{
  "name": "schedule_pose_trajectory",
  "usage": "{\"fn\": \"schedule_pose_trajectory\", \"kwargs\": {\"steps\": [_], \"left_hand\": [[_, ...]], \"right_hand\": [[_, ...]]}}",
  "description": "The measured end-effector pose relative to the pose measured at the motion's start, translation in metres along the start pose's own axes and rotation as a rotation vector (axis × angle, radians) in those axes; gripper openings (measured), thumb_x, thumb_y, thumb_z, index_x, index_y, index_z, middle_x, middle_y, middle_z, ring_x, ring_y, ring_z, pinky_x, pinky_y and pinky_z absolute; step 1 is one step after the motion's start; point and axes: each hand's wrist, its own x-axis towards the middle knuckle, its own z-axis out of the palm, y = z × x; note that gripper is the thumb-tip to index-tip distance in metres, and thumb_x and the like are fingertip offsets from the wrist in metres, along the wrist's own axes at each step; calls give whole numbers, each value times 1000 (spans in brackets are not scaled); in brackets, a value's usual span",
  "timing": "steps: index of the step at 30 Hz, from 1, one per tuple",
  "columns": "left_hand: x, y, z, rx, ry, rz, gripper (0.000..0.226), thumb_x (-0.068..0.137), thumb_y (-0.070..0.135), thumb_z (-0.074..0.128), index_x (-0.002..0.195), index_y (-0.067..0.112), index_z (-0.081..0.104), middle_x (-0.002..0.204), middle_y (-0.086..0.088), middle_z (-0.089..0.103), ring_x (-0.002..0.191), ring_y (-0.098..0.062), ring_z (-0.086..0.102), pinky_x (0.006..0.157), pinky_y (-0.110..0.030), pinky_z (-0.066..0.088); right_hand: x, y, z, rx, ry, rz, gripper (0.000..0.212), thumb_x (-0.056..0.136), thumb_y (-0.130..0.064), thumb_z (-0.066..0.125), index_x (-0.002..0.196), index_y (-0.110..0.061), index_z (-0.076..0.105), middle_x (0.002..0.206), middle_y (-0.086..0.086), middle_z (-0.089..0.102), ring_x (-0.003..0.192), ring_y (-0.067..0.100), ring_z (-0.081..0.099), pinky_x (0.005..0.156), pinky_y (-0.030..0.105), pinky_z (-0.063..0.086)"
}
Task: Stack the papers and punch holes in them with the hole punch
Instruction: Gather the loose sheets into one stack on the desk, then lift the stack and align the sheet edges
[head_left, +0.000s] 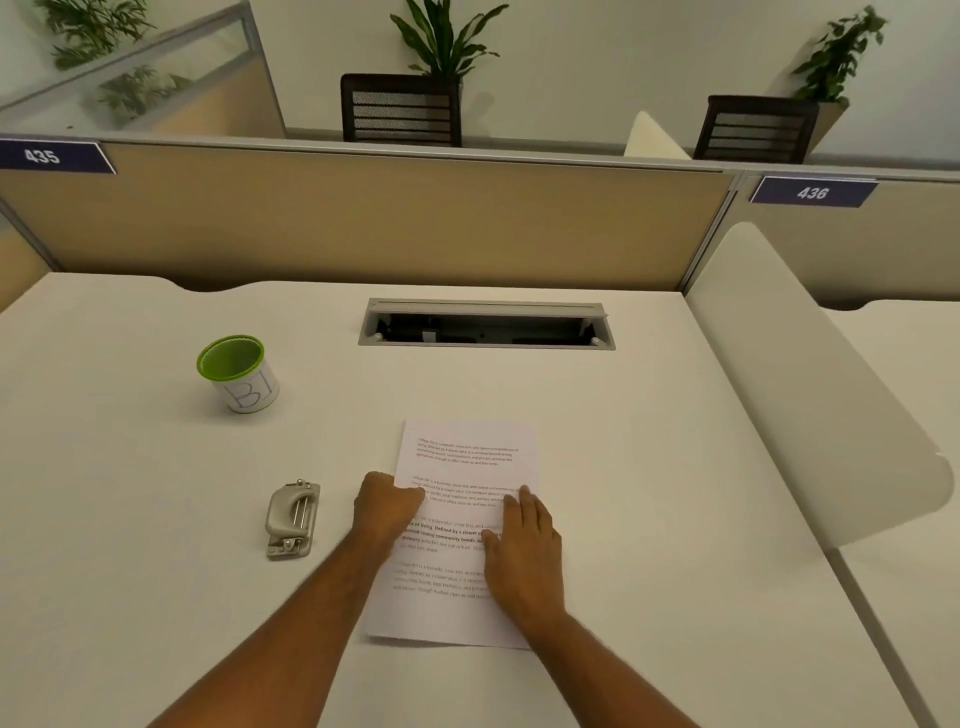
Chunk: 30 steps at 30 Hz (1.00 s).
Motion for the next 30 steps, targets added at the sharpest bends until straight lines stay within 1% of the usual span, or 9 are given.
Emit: {"fn": "schedule_pose_trajectory", "kwargs": {"steps": [1,3,6,9,14,17,22,26,30], "left_hand": [[-1,1,-3,-44,-41,9,6,85,8,66,90,7,69,98,-14,76,80,-26,73,71,-41,62],[-1,1,-6,-70,-109,34,12,86,3,63,83,14,68,101,-13,76,78,-23,73,66,-35,61],[-1,2,-8,92,-108,69,18,82,11,61,98,11,70,110,-12,71,94,-30,70,86,-45,59],[-6,5,-5,386,5,78,36,83,22,60,116,10,65,123,-16,57,109,-34,59,98,-44,50],[-10,9,-1,113,-51,-44,37,83,13,59,117,0,60,121,-21,59,99,-34,65,78,-37,60],[-8,12,-2,-126,-135,-108,31,84,1,63,112,-11,62,104,-24,69,88,-36,70,68,-36,59],[-9,18,-14,-332,-333,-248,40,78,1,80,112,-12,62,106,-29,70,92,-44,71,81,-57,58],[-11,15,-18,-411,-442,-226,31,81,0,76,110,-8,67,97,-26,76,77,-39,75,57,-46,62],[-10,18,-20,-373,-444,-46,31,82,-4,72,112,0,68,104,-23,75,88,-40,74,76,-54,61]], "right_hand": [[0,3,-1,27,1,1,57,103,-36,46,154,-14,31,167,7,23,152,25,21,121,39,26],[0,8,-3,96,15,16,56,102,-31,50,154,-13,34,164,4,30,150,22,26,121,36,26],[1,12,-7,168,32,40,57,101,-26,53,153,-12,36,161,1,36,147,20,30,119,34,27],[-1,12,-7,186,29,45,58,101,-24,55,154,-12,35,161,0,35,148,19,29,119,34,27],[-4,9,-4,191,28,40,61,99,-21,56,154,-12,33,164,1,30,150,20,25,122,35,25],[-6,9,-4,180,26,23,62,99,-22,56,155,-12,31,164,2,29,151,20,24,122,34,23],[-10,11,-6,208,27,6,63,99,-23,56,156,-11,30,165,2,28,151,19,23,123,33,21],[-12,15,-8,212,18,-19,63,99,-20,57,156,-11,31,165,2,27,151,19,23,124,33,20],[-10,17,-7,295,24,-17,61,99,-18,60,154,-10,34,162,4,32,149,20,28,122,31,22]]}}
